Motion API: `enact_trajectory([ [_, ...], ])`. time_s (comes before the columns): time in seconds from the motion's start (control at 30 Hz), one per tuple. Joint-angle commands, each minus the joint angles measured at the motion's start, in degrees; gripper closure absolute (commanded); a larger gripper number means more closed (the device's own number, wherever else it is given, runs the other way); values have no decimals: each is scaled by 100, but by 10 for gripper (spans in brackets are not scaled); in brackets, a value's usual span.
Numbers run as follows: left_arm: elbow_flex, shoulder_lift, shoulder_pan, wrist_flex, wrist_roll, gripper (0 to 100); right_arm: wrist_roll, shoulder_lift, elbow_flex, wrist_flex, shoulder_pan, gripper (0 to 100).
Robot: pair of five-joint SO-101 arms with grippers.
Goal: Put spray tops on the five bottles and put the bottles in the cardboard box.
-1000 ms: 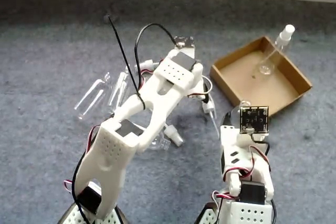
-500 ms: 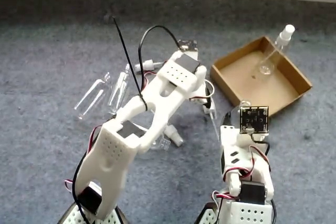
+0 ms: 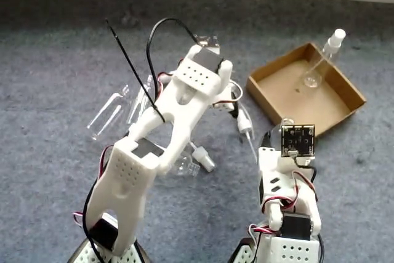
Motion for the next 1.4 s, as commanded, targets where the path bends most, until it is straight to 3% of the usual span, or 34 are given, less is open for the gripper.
enact_trajectory([
  [0.0, -523, -136, 180, 35, 53, 694, 0, -66, -57, -163, 31, 832],
  [0.43, 1007, -127, 444, -1512, 62, 694, 0, -66, -57, -163, 31, 832],
  [0.87, 1464, -171, 224, -1433, -202, 695, 0, -66, -57, -163, 31, 832],
  [1.07, 1042, -347, -215, -624, -237, 694, 0, -66, -57, -163, 31, 832],
  [1.2, 356, -585, -31, -114, -229, 694, 0, -66, -57, -163, 31, 832],
  [1.37, 84, -523, 286, -97, -202, 694, 0, -66, -57, -163, 31, 832],
])
